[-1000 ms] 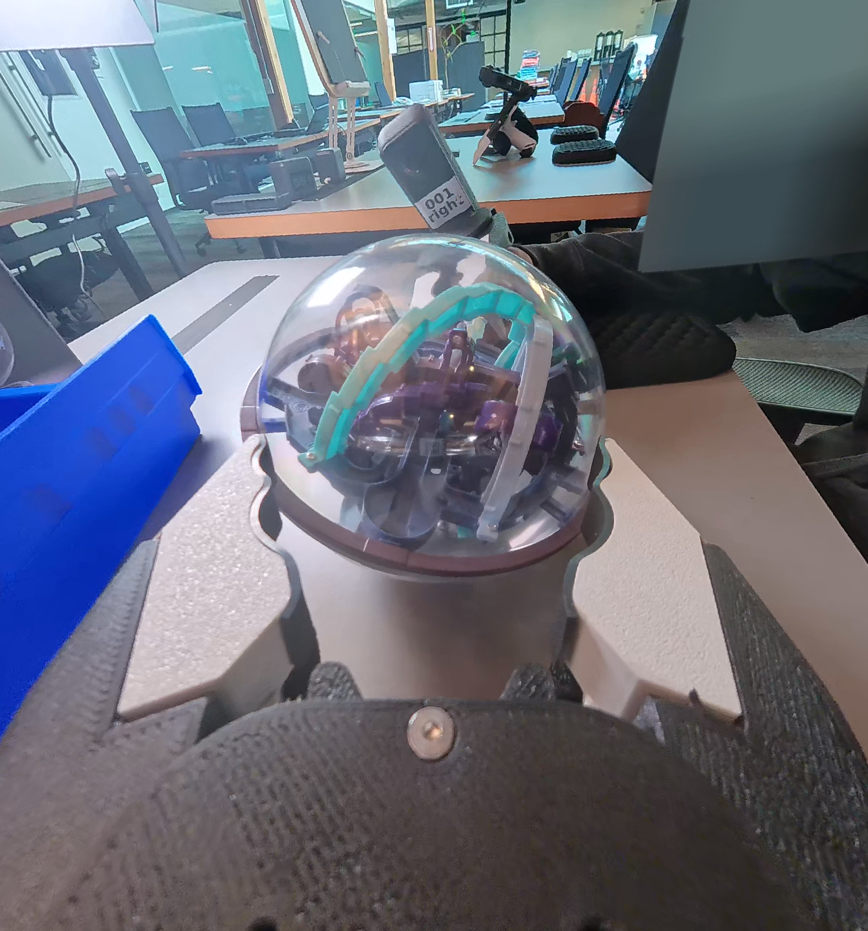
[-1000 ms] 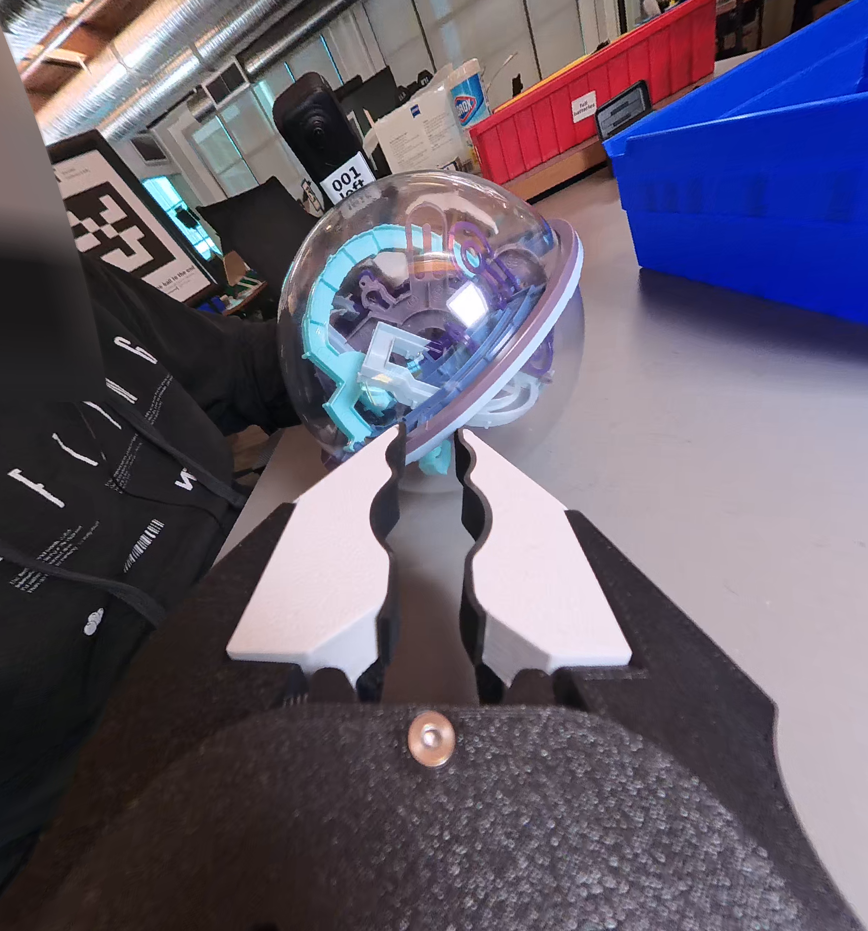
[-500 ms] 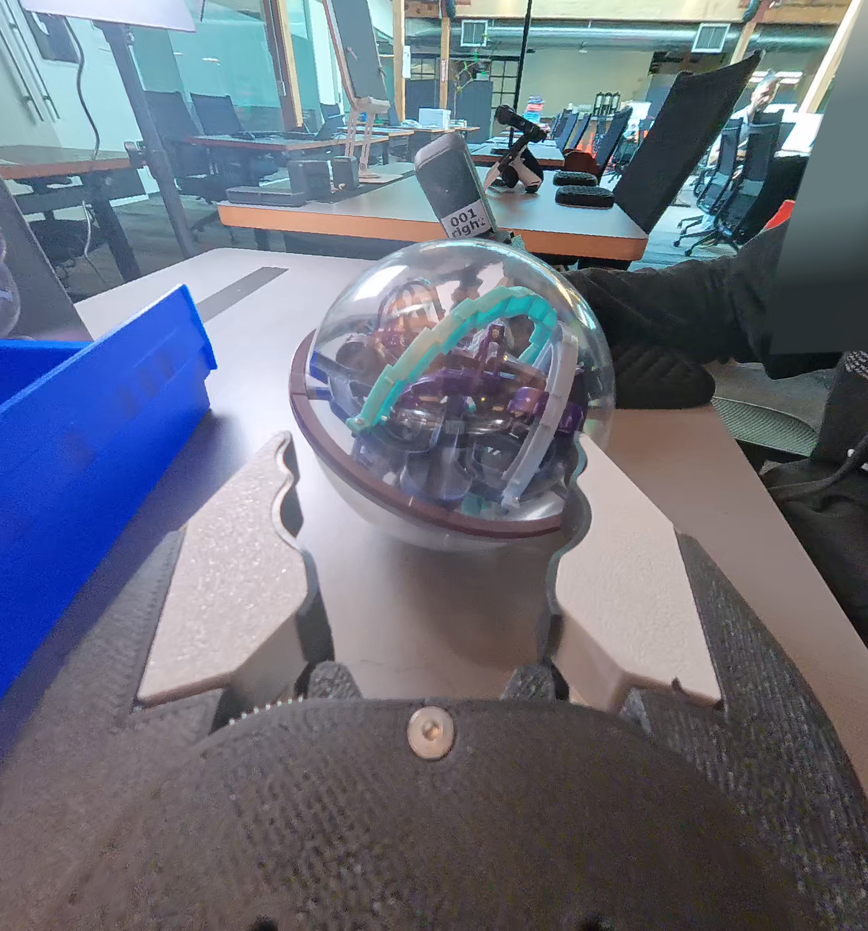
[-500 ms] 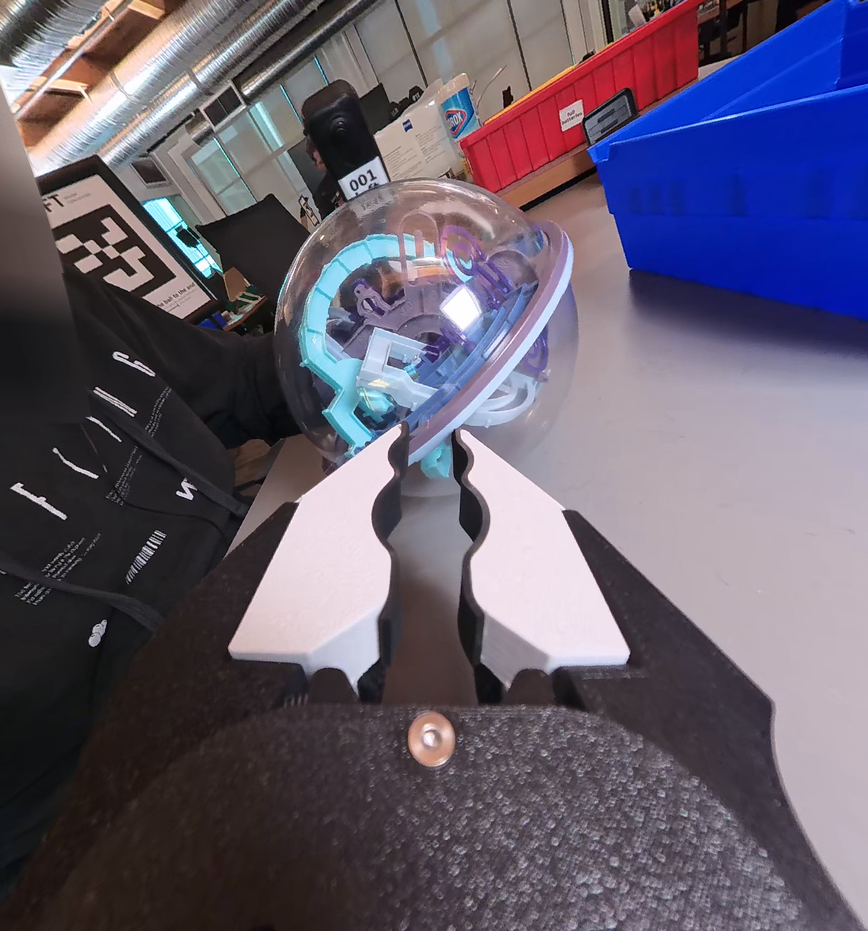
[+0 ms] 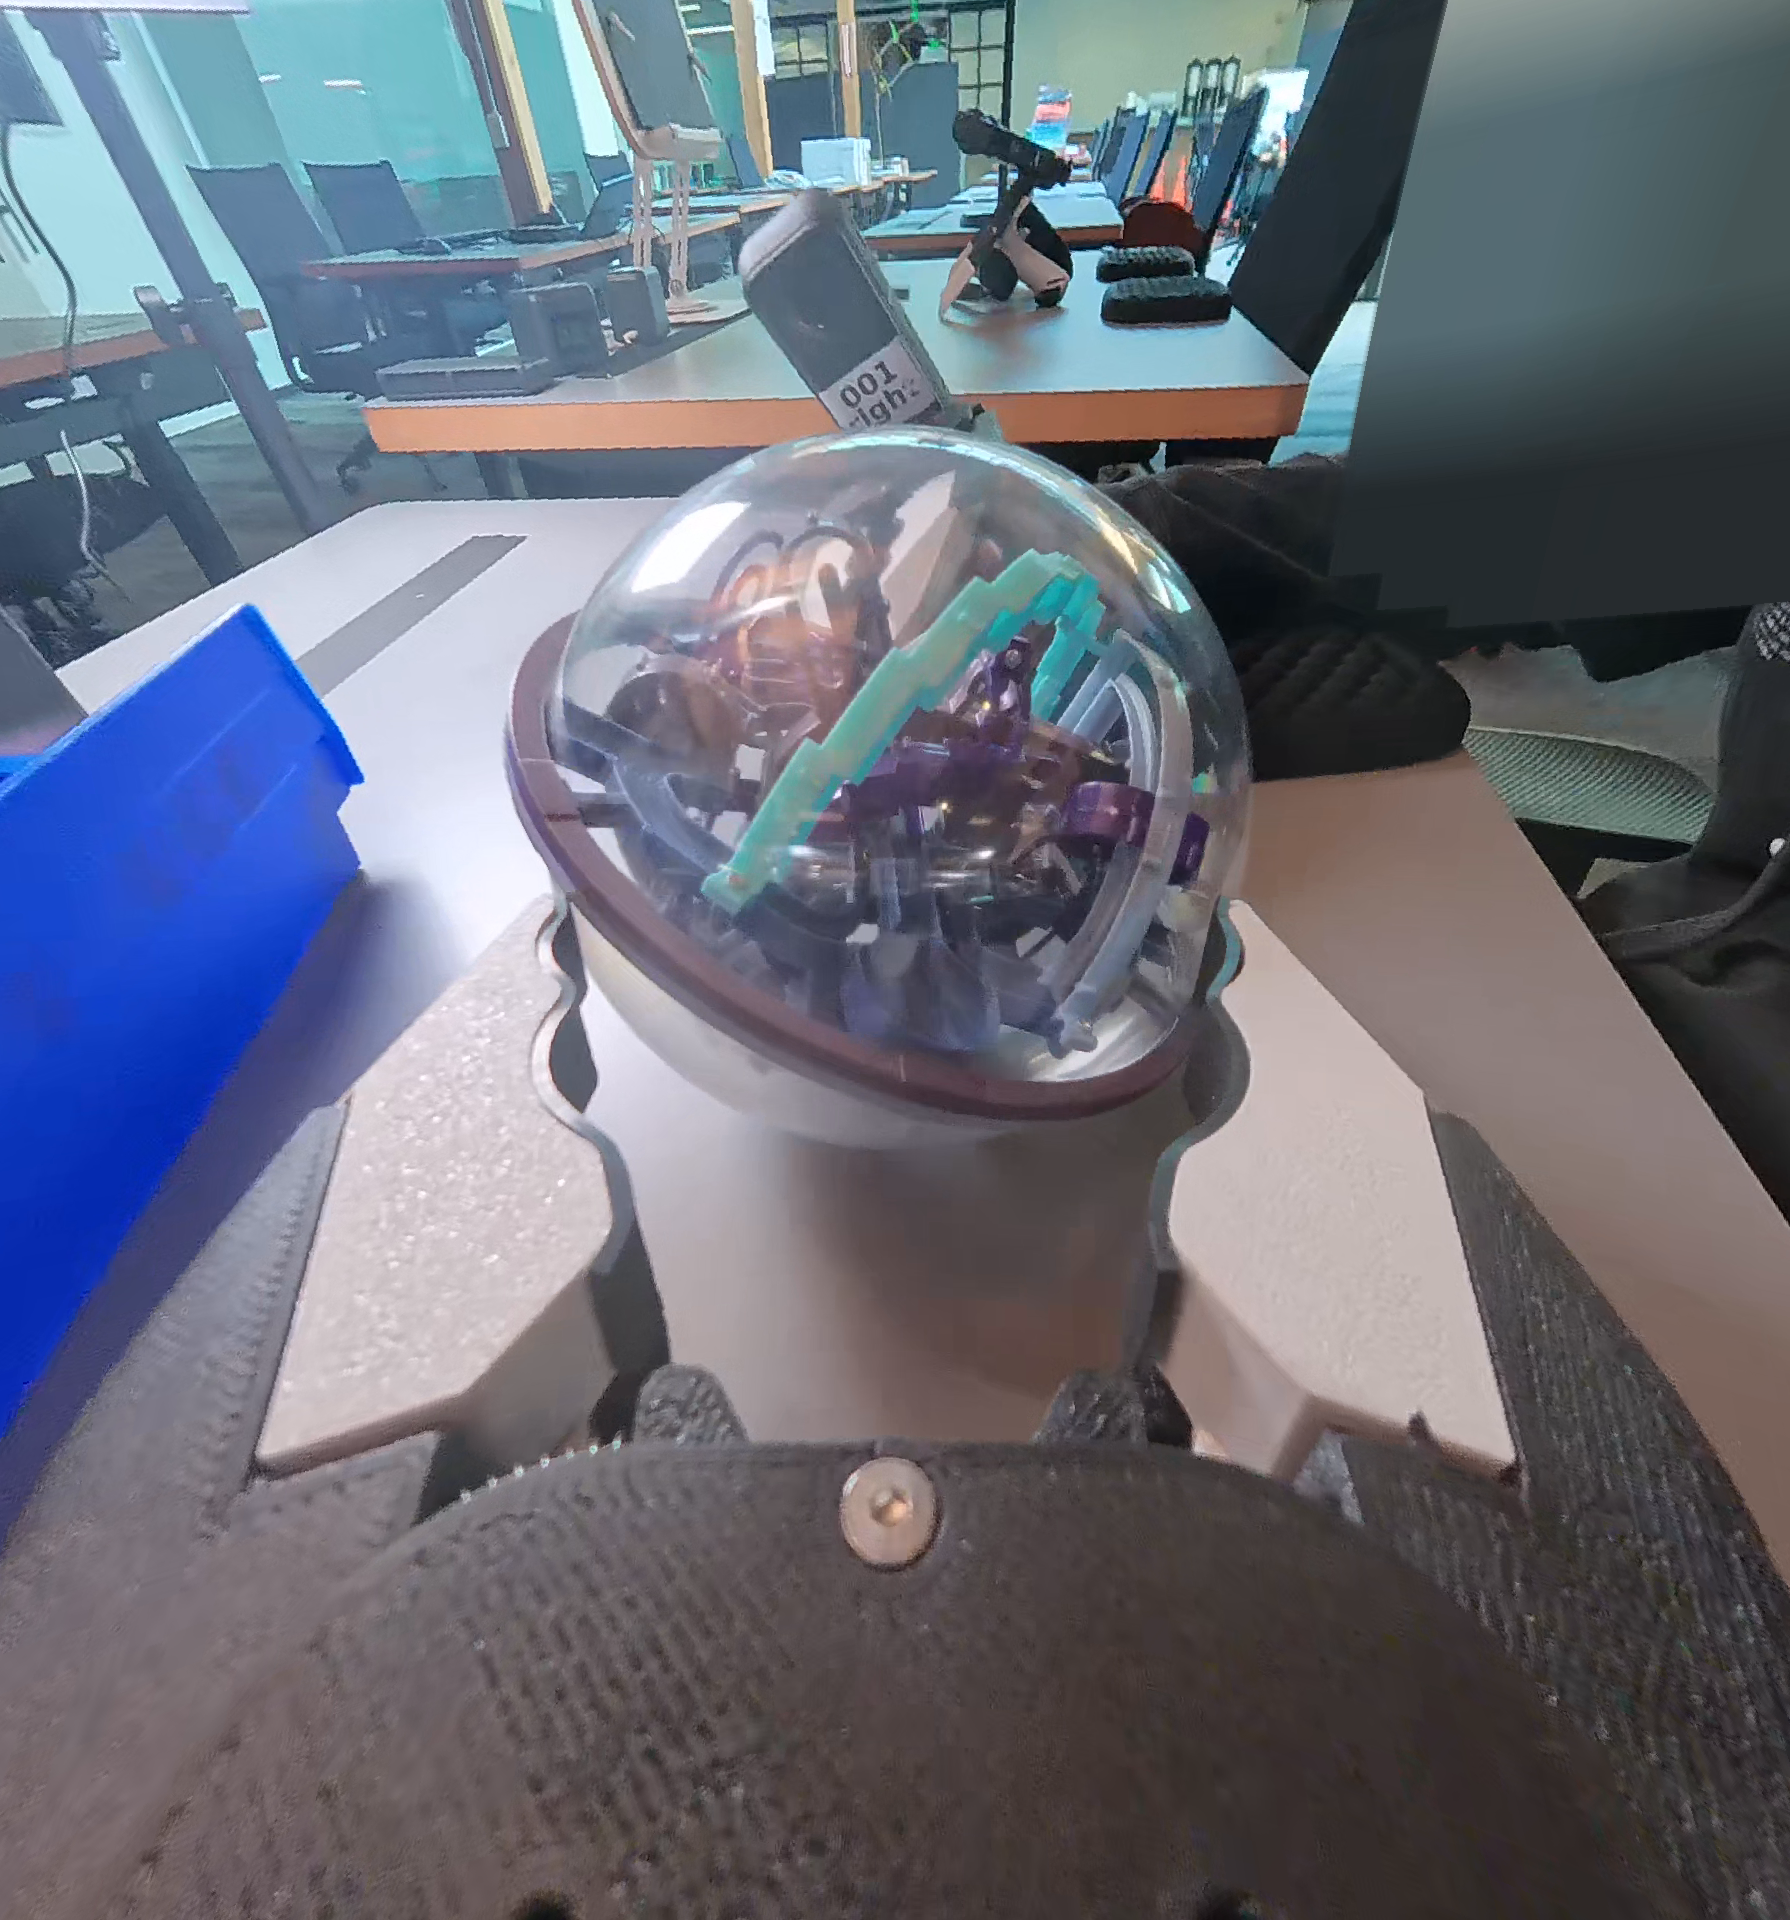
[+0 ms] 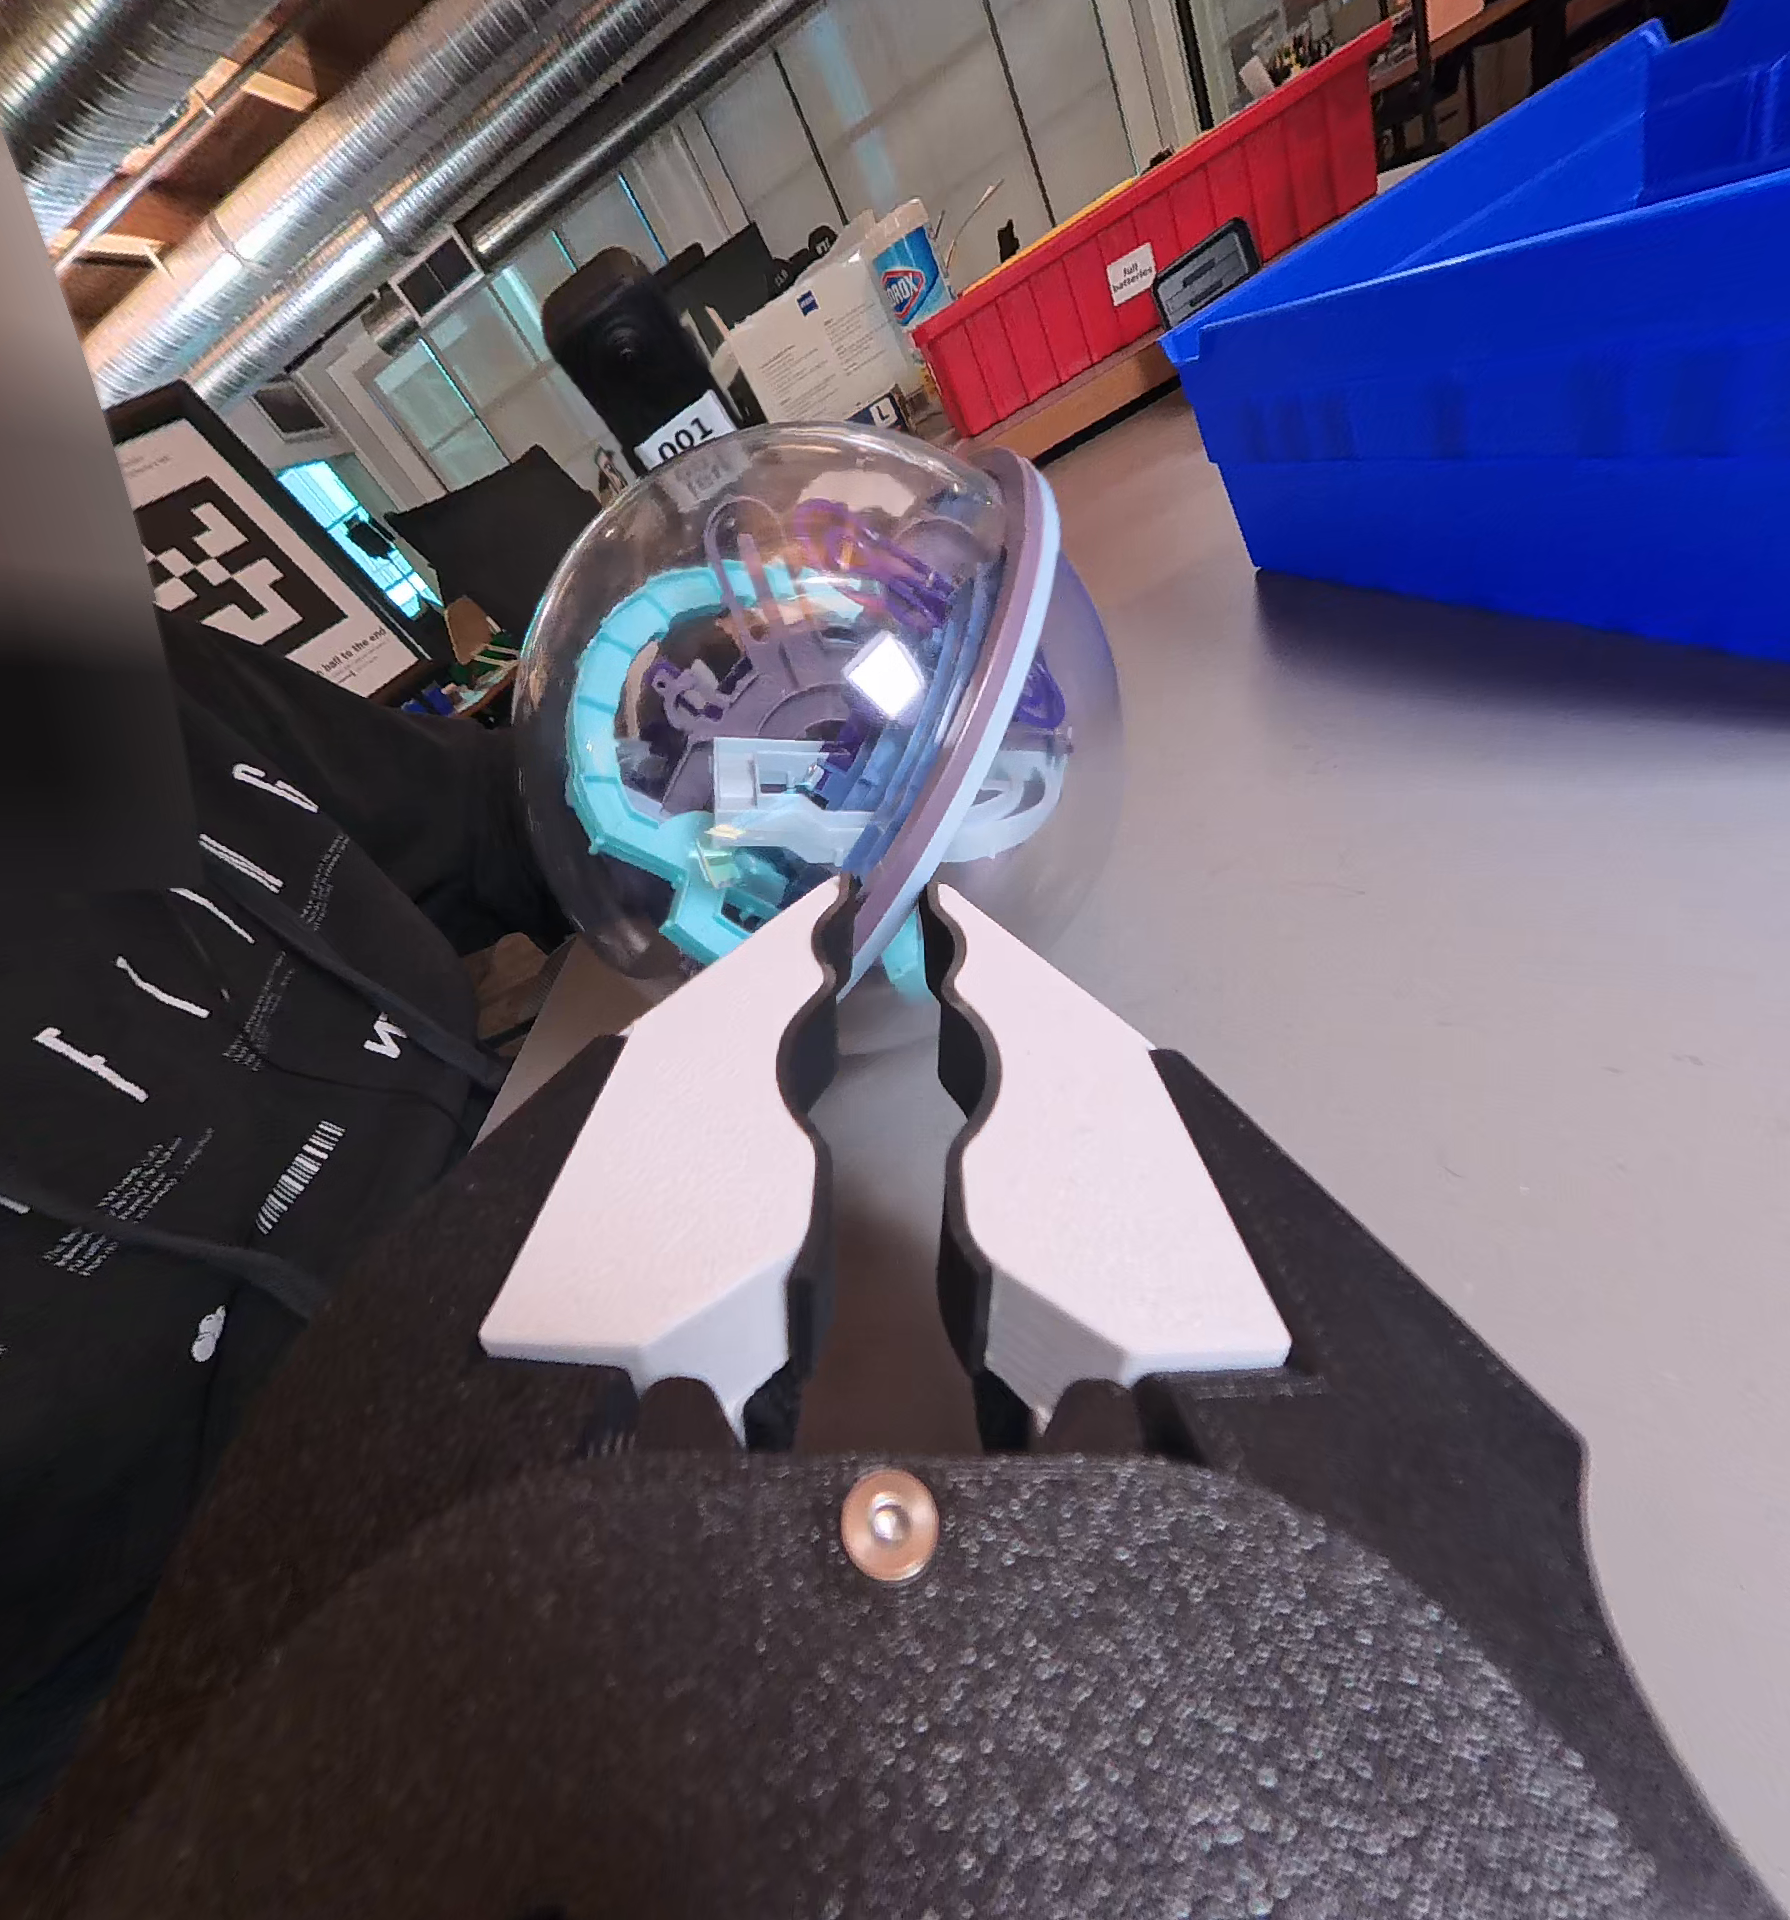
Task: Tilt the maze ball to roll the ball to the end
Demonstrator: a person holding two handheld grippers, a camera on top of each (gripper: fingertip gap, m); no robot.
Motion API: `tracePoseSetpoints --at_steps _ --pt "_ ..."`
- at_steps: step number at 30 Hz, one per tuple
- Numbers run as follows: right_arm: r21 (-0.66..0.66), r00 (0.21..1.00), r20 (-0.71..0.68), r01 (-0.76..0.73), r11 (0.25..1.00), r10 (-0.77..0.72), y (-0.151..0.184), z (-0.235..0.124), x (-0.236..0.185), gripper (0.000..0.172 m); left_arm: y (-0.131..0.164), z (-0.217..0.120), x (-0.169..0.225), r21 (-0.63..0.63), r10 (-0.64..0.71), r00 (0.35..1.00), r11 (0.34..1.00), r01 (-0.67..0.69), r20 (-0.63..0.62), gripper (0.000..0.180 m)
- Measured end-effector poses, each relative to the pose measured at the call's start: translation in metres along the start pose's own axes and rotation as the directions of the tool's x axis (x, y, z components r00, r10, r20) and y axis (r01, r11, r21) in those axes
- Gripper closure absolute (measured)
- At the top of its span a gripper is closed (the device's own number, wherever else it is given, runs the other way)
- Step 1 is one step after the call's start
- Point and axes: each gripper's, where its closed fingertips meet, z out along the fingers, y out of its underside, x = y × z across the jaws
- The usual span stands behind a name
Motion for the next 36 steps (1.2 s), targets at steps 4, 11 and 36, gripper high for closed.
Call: tracePoseSetpoints --at_steps 4,11,36 --pt "0.004 1.000 0.002 -0.001 1.000 0.001 -0.0005 -0.0004 -0.0003 0.163 0.0007 0.0017 0.0018 -0.012 0.024 1.000 1.000 -0.024 0.004 0.064" --pt "0.005 1.000 0.001 0.009 1.000 -0.009 -0.0004 -0.0004 -0.0011 0.163 0.0012 0.0014 0.0018 -0.013 0.024 1.000 1.000 -0.024 -0.001 0.064" --pt "0.069 0.999 -0.027 0.045 0.997 -0.043 -0.0082 -0.0078 -0.0017 0.164 0.0048 -0.0018 -0.0047 -0.037 0.040 0.999 0.999 -0.038 0.037 0.079"
